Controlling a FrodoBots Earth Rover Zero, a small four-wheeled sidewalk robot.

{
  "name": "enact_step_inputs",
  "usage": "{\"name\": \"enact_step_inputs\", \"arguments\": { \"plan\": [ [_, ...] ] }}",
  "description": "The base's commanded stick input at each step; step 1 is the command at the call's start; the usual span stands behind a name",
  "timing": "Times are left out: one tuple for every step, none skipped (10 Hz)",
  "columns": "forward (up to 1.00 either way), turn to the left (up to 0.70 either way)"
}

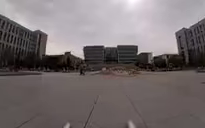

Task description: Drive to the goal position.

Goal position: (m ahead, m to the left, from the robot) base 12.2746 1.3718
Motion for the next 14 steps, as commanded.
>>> {"name": "enact_step_inputs", "arguments": {
  "plan": [
    [0.7, 0.0],
    [0.7, 0.0],
    [0.7, 0.0],
    [0.7, 0.0],
    [0.7, 0.0],
    [0.7, 0.0],
    [0.7, 0.0],
    [0.7, 0.0],
    [0.7, 0.0],
    [0.7, 0.0],
    [0.7, 0.0],
    [0.7, 0.0],
    [0.7, 0.0],
    [0.7, 0.0]
  ]
}}
